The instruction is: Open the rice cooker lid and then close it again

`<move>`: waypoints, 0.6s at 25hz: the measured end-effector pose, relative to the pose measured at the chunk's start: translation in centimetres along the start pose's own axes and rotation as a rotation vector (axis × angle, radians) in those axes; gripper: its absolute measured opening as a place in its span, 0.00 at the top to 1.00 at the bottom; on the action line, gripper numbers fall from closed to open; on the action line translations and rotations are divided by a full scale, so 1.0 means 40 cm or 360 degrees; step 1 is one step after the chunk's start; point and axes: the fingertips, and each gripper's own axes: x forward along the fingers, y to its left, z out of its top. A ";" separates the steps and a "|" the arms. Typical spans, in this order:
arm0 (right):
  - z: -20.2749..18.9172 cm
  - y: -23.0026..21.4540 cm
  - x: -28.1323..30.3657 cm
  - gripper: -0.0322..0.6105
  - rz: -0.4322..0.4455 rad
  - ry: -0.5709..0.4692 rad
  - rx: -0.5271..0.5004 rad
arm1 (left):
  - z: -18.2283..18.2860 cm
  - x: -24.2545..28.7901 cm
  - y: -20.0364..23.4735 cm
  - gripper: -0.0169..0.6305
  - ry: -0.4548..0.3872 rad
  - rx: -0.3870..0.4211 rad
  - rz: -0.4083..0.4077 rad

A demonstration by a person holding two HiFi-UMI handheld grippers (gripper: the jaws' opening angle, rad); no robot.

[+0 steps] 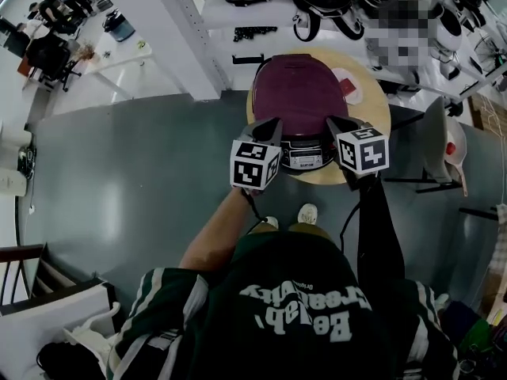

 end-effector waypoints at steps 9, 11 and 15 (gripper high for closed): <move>-0.050 -0.006 0.030 0.94 0.0021 0.0073 0.0021 | -0.054 0.023 0.000 0.97 0.0071 0.0030 0.0031; -0.049 -0.005 0.030 0.94 0.0032 0.0066 0.0028 | -0.054 0.022 0.001 0.97 0.0067 0.0032 0.0035; -0.053 -0.009 0.032 0.94 0.0045 0.0063 0.0033 | -0.058 0.027 0.000 0.97 0.0069 0.0016 0.0031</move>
